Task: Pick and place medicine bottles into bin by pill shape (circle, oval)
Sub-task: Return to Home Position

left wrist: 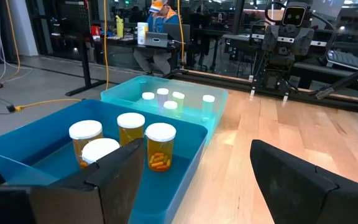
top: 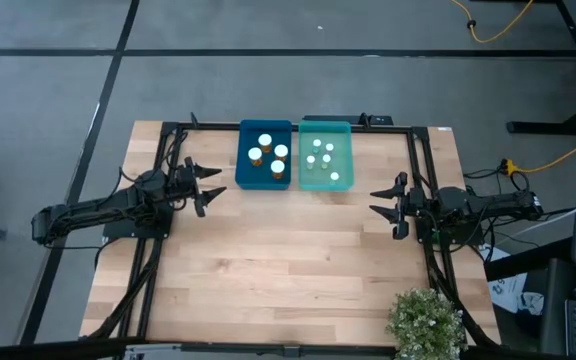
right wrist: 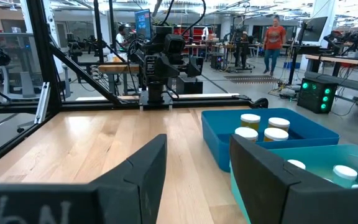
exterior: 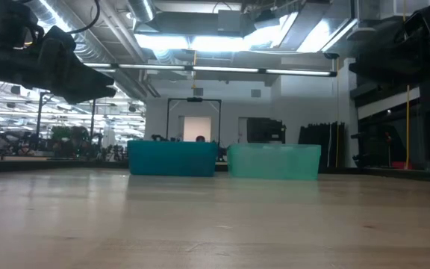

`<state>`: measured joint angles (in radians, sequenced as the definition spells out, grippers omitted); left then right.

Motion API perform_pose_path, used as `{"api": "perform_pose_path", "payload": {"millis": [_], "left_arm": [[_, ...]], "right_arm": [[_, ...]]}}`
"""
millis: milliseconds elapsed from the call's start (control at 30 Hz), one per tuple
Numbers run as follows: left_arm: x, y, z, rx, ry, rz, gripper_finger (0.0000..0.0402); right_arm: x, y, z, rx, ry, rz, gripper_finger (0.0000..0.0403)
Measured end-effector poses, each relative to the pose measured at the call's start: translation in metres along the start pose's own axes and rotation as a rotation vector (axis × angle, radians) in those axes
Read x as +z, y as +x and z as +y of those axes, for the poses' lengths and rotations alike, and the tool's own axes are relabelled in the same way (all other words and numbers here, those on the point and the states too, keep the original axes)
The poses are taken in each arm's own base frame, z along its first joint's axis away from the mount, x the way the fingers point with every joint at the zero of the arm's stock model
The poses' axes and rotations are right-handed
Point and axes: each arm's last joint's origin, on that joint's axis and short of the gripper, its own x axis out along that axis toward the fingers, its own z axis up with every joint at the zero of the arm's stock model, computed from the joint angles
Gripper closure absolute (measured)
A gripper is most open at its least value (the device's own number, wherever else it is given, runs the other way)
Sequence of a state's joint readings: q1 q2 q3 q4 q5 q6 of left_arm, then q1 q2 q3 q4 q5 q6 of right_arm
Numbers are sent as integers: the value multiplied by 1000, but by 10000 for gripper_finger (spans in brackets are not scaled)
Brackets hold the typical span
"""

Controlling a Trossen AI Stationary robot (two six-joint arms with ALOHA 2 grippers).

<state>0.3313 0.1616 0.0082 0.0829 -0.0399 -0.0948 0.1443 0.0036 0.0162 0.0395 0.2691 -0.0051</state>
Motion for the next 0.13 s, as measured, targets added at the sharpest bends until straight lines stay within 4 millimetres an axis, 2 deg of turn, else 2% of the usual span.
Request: {"api": "perform_pose_path", "payload": {"millis": [133], "left_arm": [[0,0,0,0,0,0,119]], "right_arm": [[0,0,0,0,0,0,226]]}}
